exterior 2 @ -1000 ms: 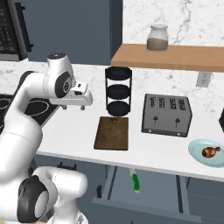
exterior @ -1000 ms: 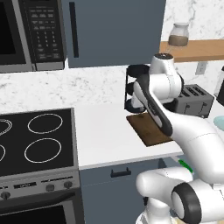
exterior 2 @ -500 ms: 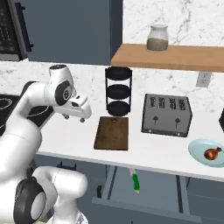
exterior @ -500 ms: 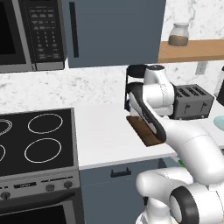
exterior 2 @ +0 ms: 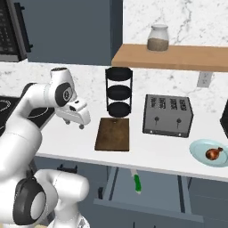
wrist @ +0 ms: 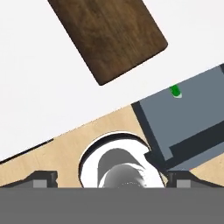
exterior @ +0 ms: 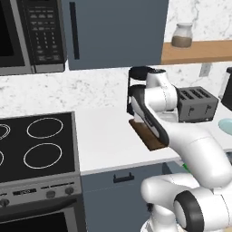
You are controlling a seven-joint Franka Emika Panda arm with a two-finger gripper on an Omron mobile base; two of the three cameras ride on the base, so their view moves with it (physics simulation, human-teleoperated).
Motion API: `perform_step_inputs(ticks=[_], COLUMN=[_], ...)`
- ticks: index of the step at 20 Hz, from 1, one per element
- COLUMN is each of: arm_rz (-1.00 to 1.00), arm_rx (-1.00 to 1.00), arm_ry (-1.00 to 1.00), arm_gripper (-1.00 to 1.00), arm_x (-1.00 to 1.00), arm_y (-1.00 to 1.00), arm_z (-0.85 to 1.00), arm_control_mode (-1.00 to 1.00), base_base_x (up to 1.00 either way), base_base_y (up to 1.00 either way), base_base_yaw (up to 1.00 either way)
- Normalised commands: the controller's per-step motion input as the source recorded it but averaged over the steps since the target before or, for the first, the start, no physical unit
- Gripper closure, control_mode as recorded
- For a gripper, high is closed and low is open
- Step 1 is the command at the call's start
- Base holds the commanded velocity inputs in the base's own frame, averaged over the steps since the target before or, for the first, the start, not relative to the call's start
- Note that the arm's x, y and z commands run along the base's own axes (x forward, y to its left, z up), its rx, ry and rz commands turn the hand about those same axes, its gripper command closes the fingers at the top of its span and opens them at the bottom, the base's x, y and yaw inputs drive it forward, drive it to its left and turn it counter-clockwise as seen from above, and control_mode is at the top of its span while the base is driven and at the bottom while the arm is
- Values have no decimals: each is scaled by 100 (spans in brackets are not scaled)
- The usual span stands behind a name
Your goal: Pick up the knife from the drawer and place it on the cutting board. Then place the meat from the plate to the cutting board.
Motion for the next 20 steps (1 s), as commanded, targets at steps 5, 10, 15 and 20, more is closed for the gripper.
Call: perform_step_inputs(ticks=[5,10,15,20], arm_rz=[0,0,0,0], arm_rx=[0,0,0,0], arm_ry=[0,0,0,0], arm_gripper=[-100,-100,-100,-100], arm_x=[0,0,0,0], arm_y=[0,0,0,0], arm_z=[0,0,0,0], arm_control_mode=[100,100,100,100], base_base_x=[-36,-24,-13,-4], base_base_y=[1,8,0,7], base_base_yaw=[-27,-49,-59,-56])
